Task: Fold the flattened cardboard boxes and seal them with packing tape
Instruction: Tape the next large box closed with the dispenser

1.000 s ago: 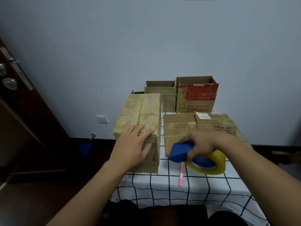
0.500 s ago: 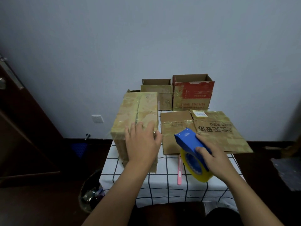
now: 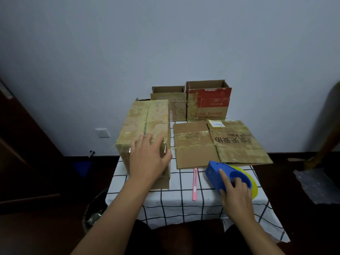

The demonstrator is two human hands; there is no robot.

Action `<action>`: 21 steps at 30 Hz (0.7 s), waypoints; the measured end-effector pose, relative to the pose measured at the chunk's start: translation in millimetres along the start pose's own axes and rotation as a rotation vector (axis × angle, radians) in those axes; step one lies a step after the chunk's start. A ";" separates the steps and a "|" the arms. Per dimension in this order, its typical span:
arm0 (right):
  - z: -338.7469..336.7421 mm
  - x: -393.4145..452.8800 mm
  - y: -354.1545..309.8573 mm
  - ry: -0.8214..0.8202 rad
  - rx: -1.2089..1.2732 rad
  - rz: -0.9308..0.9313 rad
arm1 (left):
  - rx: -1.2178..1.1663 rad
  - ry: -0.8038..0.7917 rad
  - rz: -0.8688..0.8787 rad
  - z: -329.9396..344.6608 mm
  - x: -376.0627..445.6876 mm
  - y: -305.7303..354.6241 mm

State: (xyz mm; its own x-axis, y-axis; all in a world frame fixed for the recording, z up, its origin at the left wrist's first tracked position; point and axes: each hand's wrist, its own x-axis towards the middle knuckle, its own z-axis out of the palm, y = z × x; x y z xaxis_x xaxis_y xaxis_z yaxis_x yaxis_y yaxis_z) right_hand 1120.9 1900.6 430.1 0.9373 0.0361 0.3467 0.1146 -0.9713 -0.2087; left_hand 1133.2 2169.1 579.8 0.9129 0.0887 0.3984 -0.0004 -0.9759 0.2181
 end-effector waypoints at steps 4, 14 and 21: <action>11.3 -7.4 5.8 -0.056 -0.056 0.025 | 0.007 -0.029 0.032 -3.5 -0.4 -3.9; 23.2 -11.1 20.8 -0.117 -0.093 0.048 | 0.013 -0.031 0.060 -4.7 -6.5 -5.4; 15.5 3.7 35.5 -0.123 0.030 -0.054 | -0.018 -0.018 0.078 -3.1 -6.9 -7.0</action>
State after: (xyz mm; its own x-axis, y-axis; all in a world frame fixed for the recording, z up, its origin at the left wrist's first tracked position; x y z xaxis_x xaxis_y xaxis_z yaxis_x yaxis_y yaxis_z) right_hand 1133.5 1869.9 409.8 0.9626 0.1180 0.2439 0.1735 -0.9598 -0.2207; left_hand 1125.6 2176.0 578.3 0.9172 0.0090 0.3983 -0.0788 -0.9759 0.2035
